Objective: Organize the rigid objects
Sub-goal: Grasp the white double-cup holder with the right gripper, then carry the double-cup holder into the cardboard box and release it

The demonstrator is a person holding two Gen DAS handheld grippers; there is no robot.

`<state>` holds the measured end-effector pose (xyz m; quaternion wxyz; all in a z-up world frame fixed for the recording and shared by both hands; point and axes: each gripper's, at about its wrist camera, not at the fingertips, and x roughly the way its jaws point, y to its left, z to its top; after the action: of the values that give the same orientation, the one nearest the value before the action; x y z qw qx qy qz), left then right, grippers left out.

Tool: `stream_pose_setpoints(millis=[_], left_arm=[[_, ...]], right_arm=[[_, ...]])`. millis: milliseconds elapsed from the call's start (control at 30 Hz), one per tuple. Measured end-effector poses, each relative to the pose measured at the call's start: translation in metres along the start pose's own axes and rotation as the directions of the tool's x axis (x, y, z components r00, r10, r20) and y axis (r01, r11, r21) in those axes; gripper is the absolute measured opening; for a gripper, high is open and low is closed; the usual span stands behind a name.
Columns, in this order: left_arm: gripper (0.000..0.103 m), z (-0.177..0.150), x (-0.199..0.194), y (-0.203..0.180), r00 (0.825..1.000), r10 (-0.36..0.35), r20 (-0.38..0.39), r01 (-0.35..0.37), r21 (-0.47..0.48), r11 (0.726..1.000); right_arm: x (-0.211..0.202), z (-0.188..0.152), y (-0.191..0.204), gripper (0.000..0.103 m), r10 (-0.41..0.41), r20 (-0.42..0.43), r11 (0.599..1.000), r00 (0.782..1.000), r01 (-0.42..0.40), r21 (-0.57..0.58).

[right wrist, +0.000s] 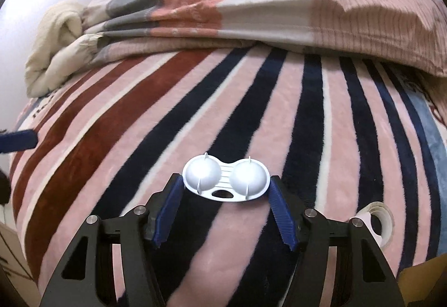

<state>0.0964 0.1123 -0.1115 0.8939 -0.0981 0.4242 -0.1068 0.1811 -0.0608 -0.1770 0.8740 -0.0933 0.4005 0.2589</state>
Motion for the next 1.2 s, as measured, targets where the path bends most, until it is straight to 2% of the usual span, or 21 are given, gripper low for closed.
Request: stream_pose_setpoints(millis=[167,267,400,467,533,567,667,900,1067,1200], left_arm=[[0.085,0.006,-0.004,-0.014,0.996,-0.093,-0.008,0.093,-0.002,0.996],[0.084,0.01,-0.009,-0.035,0.98,-0.196,-0.019,0.197,0.019,0.98],[0.064,0.021,-0.018,-0.066,0.949,-0.313,-0.028,0.314,0.034,0.949],[0.055,0.025,-0.022,-0.083,0.94,-0.341,-0.03,0.342,0.062,0.938],[0.035,0.03,-0.026,-0.103,0.923,-0.382,-0.04,0.384,0.089,0.919],[0.031,0.033,-0.028,-0.113,0.915,-0.401,-0.049,0.404,0.104,0.909],[0.031,0.04,-0.028,-0.148,0.914,-0.401,-0.06,0.405,0.166,0.899],[0.031,0.055,-0.006,-0.222,0.892,-0.434,-0.128,0.453,0.243,0.858],[0.031,0.063,0.024,-0.269,0.876,-0.438,-0.2,0.48,0.279,0.832],[0.031,0.065,0.048,-0.295,0.866,-0.429,-0.255,0.492,0.288,0.822]], right_arm=[[-0.043,-0.004,0.026,0.058,0.063,0.047,0.994,0.997,-0.058,-0.093],[-0.083,-0.004,0.039,0.058,0.115,0.083,0.987,0.99,-0.104,-0.122],[-0.136,-0.005,0.05,0.058,0.133,0.146,0.979,0.98,-0.108,-0.171],[-0.158,-0.007,0.049,0.058,0.129,0.174,0.979,0.976,-0.097,-0.18],[-0.177,-0.01,0.044,0.058,0.114,0.195,0.981,0.974,-0.079,-0.18],[-0.187,-0.012,0.039,0.058,0.109,0.208,0.981,0.972,-0.071,-0.18],[-0.207,-0.017,0.026,0.058,0.074,0.237,0.985,0.969,-0.034,-0.168],[-0.25,-0.03,-0.033,0.058,-0.023,0.261,0.997,0.965,0.043,-0.069],[-0.263,-0.039,-0.075,0.058,-0.09,0.24,0.996,0.967,0.092,0.003],[-0.265,-0.048,-0.108,0.058,-0.133,0.193,0.99,0.972,0.121,0.069]])
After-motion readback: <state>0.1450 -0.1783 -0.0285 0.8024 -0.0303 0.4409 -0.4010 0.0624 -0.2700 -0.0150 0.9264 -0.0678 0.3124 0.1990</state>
